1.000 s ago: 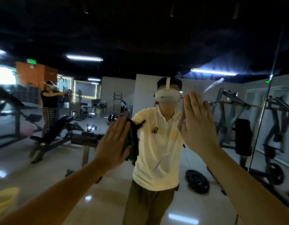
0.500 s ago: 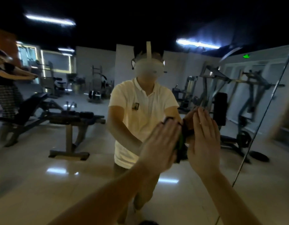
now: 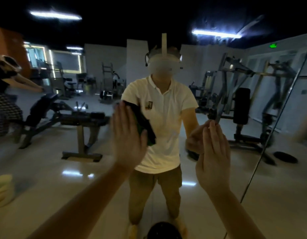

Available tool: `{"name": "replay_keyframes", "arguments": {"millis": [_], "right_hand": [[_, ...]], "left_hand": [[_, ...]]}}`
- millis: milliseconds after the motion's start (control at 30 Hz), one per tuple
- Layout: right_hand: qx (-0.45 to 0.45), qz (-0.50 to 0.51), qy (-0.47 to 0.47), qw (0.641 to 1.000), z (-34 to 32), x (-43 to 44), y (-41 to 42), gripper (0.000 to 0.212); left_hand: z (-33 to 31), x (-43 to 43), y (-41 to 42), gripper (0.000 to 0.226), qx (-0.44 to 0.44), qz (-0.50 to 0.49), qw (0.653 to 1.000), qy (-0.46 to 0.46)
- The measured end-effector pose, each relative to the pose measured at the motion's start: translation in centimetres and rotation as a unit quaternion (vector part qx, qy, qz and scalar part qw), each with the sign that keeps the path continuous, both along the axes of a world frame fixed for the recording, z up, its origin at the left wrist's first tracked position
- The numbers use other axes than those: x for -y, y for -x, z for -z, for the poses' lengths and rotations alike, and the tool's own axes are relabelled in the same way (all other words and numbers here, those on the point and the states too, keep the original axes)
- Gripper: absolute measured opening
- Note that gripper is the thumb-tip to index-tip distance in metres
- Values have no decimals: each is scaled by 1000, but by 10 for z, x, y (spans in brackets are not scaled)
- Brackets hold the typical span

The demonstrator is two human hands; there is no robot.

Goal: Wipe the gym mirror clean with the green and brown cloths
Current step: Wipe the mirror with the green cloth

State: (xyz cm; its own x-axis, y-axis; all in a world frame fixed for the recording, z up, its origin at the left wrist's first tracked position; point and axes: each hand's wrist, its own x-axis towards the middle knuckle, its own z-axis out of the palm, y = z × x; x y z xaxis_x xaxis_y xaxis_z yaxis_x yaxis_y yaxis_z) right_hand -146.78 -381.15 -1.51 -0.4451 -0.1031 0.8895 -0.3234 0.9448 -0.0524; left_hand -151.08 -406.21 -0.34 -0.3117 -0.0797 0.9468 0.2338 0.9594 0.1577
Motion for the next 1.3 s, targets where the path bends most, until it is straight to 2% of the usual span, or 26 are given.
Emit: {"name": "replay_keyframes", "arguments": {"millis": [67, 100, 167, 233, 267, 300, 333, 400, 467, 500, 533, 600, 667, 700, 733, 767, 800, 867, 933, 967, 1033, 1100, 1167, 1233, 1300], "right_hand": [[13, -19, -26, 999, -3, -10, -3, 71], [21, -29, -42, 998, -5, -17, -3, 72], [35, -44, -69, 996, -6, -33, -3, 74], [38, -64, -75, 994, -7, -43, -4, 76], [34, -73, -73, 994, -7, -46, -4, 74], [27, -82, -72, 994, -7, -48, -5, 72], [19, -91, -71, 993, -7, -49, -5, 71], [7, -104, -59, 993, -5, -47, -3, 71], [5, -114, -48, 992, -2, -44, 0, 72], [7, -116, -46, 992, 0, -43, 1, 73], [7, -116, -46, 992, 1, -43, 2, 74], [1, -114, -47, 992, 3, -41, 2, 73], [-9, -116, -48, 992, 4, -41, 2, 72], [-15, -117, -47, 992, 5, -40, 2, 72], [-20, -116, -46, 992, 6, -40, 2, 71], [-25, -113, -42, 992, 6, -39, 3, 71], [-30, -109, -36, 993, 7, -36, 4, 71], [-41, -102, -17, 994, 9, -29, 4, 70], [-49, -96, -2, 994, 11, -21, 2, 68], [-50, -96, 2, 994, 11, -19, 2, 69], [-44, -95, 5, 994, 9, -17, 2, 71], [-31, -96, 6, 995, 5, -17, 2, 71], [-28, -113, -1, 993, -1, -18, 2, 66], [-34, -135, -12, 990, -9, -15, 3, 66], [-37, -139, -18, 989, -19, -6, 3, 70]], "left_hand": [[23, -54, 0, 77, 12, 39, 995, 86], [38, -78, 0, 80, 19, 47, 985, 165], [68, -104, -1, 83, 43, 33, 943, 329], [66, -101, -6, 74, 60, 12, 913, 403], [52, -94, -9, 69, 67, 14, 917, 393], [34, -87, -13, 67, 88, 22, 935, 344], [11, -80, -14, 68, 88, 15, 961, 260], [-35, -63, -9, 72, 8, -19, 999, 49], [-50, -61, -3, 71, -53, -39, 993, -97], [-38, -66, -1, 72, -52, -32, 992, -112], [-19, -77, -2, 71, -38, -9, 994, -100], [43, -99, -9, 70, 15, 36, 999, 25], [96, -97, -15, 68, 54, 49, 972, 223], [103, -88, -16, 67, 54, 36, 952, 299], [96, -79, -14, 68, 43, 25, 944, 327], [78, -72, -13, 70, 28, 19, 951, 306], [50, -68, -13, 74, 12, 15, 969, 246], [-9, -60, -10, 73, -19, -14, 997, 74], [-42, -62, -1, 68, -53, -31, 996, -66], [-44, -69, 2, 69, -64, -28, 993, -97], [-13, -89, 5, 73, -39, 19, 998, -53], [45, -103, 1, 76, 25, 50, 990, 132], [87, -94, -5, 76, 48, 30, 946, 320], [70, -77, -4, 77, 23, 13, 936, 352], [21, -56, -4, 83, -1, -3, 964, 265]]}}
